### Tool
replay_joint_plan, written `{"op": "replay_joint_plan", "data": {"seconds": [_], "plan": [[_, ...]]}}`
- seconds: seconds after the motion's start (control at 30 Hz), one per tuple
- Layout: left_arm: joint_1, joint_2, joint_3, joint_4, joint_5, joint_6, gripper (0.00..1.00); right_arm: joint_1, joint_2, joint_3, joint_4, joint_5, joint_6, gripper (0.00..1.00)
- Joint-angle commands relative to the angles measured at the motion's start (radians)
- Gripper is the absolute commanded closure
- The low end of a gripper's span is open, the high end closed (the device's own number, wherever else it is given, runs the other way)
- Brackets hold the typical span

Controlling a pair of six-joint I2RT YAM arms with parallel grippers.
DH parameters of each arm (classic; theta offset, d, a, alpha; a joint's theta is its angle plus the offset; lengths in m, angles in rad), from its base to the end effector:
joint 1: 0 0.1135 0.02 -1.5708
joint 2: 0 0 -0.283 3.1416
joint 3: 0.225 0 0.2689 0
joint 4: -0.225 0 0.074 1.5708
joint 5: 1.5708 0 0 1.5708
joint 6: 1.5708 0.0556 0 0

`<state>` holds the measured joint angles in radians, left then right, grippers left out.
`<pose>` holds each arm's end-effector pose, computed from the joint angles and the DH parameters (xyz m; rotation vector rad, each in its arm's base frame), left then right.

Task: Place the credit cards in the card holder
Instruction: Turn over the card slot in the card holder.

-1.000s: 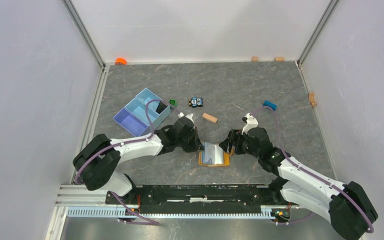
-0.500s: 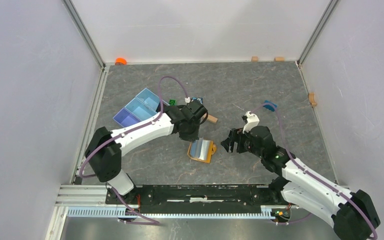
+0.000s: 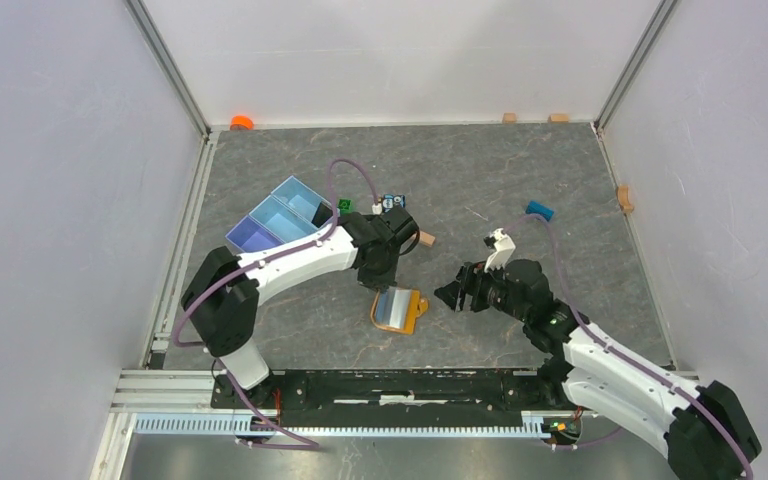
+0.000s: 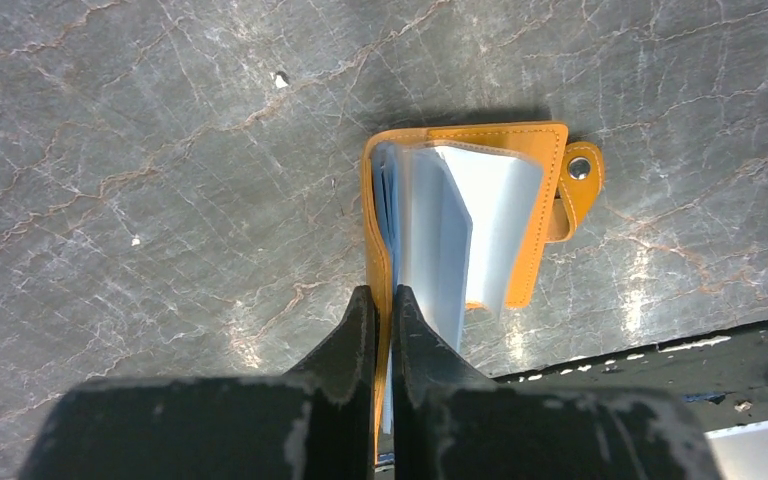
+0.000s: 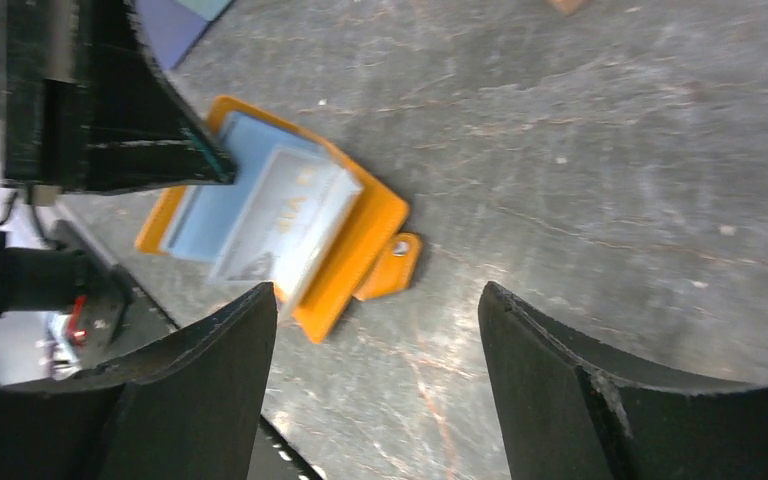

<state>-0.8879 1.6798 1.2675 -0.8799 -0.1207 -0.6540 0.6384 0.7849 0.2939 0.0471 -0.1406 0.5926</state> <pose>0.2264 -0.2677 0.2205 0.3091 2.8376 -0.1552 0.1526 0.1229 0.1874 -0.1437 2.1300 0.9005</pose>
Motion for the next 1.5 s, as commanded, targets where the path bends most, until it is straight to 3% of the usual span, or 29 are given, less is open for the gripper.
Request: {"op": "replay_joint_plan", "data": {"seconds": [0.0, 0.27, 0.7, 1.2, 1.47], "plan": [[-0.008, 0.001, -0.023, 0.05, 0.031, -0.029, 0.97, 0.024, 0.08, -0.029, 0.271, -0.145, 0.14, 0.22], [-0.007, -0.049, -0.078, 0.105, 0.025, -0.058, 0.97, 0.168, 0.281, 0.036, 0.425, -0.129, 0.255, 0.29], [-0.007, -0.112, -0.141, 0.2, 0.075, -0.1, 0.98, 0.233, 0.459, 0.073, 0.536, -0.117, 0.309, 0.4], [-0.007, -0.149, -0.155, 0.214, 0.074, -0.11, 0.98, 0.261, 0.549, 0.132, 0.362, 0.039, 0.231, 0.41], [-0.006, -0.164, -0.208, 0.272, 0.094, -0.134, 0.98, 0.261, 0.548, 0.097, 0.349, 0.055, 0.24, 0.6]]}}
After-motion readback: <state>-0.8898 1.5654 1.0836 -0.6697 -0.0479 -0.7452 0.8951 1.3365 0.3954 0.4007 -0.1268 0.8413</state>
